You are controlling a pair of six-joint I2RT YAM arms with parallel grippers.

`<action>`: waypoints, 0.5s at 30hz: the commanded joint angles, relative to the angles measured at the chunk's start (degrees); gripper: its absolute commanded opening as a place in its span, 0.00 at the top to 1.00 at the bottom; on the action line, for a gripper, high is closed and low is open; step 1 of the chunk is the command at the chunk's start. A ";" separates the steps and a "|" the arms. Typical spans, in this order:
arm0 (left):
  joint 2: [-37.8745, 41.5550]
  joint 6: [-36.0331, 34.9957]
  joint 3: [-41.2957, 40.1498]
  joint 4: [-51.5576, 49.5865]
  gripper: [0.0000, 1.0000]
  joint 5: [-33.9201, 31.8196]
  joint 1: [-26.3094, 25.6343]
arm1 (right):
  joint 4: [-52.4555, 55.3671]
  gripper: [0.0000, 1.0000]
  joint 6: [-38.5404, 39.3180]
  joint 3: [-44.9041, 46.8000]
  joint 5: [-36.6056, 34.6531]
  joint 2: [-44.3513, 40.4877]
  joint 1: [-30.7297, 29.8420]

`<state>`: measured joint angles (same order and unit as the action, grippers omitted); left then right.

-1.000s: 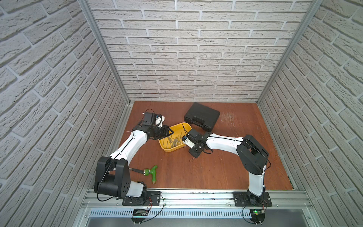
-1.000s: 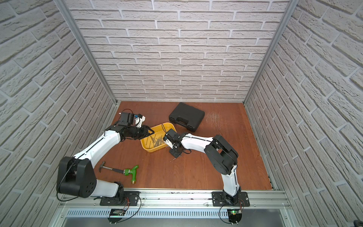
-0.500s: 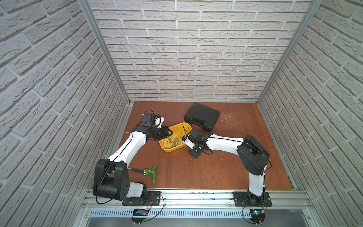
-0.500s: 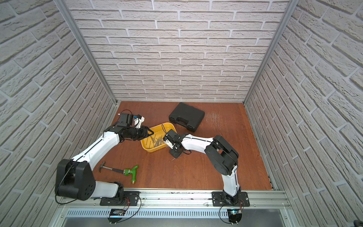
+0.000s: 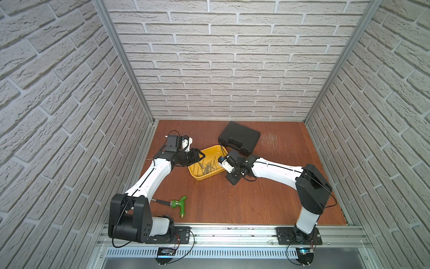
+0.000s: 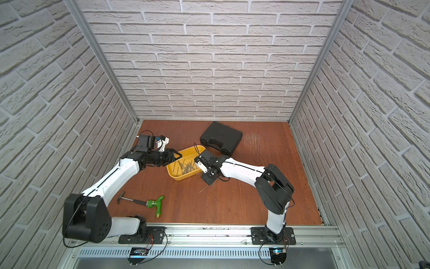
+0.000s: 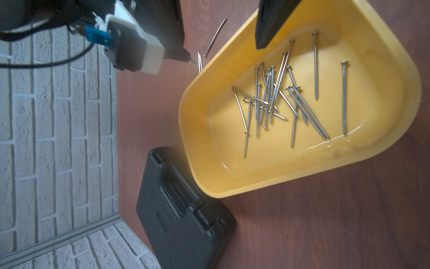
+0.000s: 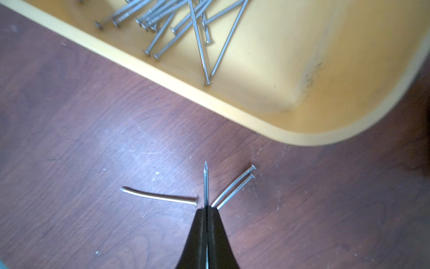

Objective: Put the nails on the desktop into the storage box
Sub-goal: Pick up the nail from the center of the board.

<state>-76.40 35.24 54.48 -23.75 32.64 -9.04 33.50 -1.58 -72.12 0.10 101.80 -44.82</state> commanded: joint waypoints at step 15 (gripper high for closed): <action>9.87 13.08 -11.91 30.16 0.27 10.20 0.60 | -21.35 0.98 -35.32 -0.60 27.21 -10.03 6.68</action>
<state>-67.85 44.91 43.77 -2.24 40.12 -8.62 21.63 -27.75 -71.94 20.14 90.98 -37.74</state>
